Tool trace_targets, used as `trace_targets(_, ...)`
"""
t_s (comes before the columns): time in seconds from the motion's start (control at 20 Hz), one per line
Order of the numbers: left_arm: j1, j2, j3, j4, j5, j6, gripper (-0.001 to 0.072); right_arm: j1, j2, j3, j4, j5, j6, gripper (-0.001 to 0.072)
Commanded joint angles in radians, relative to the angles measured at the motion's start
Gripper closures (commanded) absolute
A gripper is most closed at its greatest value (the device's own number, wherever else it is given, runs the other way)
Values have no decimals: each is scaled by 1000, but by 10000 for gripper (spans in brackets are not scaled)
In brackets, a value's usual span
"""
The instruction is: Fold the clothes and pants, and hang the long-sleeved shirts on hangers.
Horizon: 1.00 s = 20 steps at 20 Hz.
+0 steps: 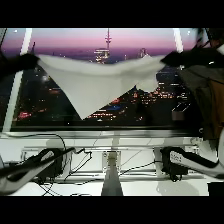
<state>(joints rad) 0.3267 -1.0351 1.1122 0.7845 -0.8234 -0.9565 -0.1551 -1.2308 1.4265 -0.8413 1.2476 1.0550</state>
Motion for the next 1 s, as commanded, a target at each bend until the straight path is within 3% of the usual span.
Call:
trace_targets(0.0,1,270,24,0,264,0,693,1,211,144,0,-18,5,698)
trace_targets(0.2,1,547,24,0,540,0,693,1,389,262,33,-19,12,698)
trace_targets(0.3,2,645,24,0,613,0,693,1,464,305,35,-34,98,698)
trace_targets(0.5,2,737,24,80,651,0,694,1,570,323,22,-116,115,699)
trace_targets(0.6,2,703,23,82,602,0,696,1,558,321,-21,-118,168,699)
trace_targets(0.75,1,532,23,84,336,-25,697,1,461,276,-60,-38,227,699)
trace_targets(0.95,-25,105,23,83,39,-49,696,2,225,131,-45,24,246,698)
